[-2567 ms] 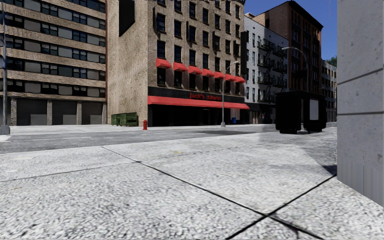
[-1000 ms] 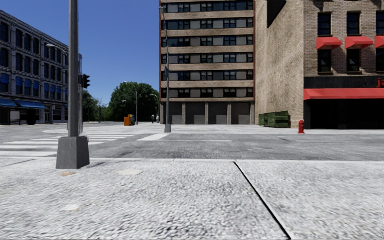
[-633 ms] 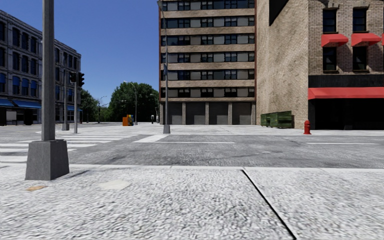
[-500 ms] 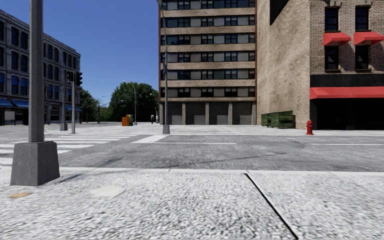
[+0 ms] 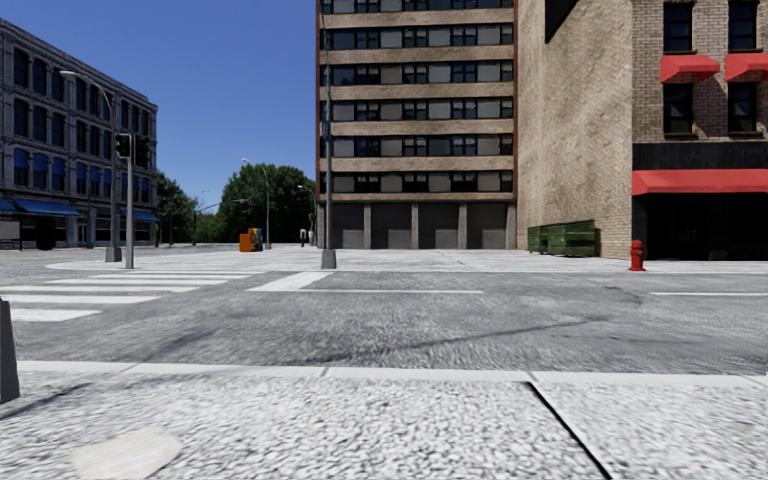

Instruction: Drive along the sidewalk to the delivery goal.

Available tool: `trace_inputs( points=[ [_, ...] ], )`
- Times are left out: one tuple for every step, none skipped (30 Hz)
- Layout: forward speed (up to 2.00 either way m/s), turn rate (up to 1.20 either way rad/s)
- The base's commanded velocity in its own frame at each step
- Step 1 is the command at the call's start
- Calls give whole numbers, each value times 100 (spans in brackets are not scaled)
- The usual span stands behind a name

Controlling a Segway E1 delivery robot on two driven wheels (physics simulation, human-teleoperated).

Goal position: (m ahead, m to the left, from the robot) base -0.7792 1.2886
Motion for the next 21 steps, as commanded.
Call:
trace_inputs(
  points=[
    [21,0],
    [21,0],
    [14,0],
    [12,0],
    [11,0],
    [11,0],
    [11,0],
    [11,0],
    [11,0],
    [11,0],
    [11,0],
    [10,0],
    [10,-2],
    [10,-27],
    [10,-70],
    [10,-89],
    [10,-107],
    [10,-107],
    [10,-116],
    [10,-120],
    [10,-120]
  ],
)
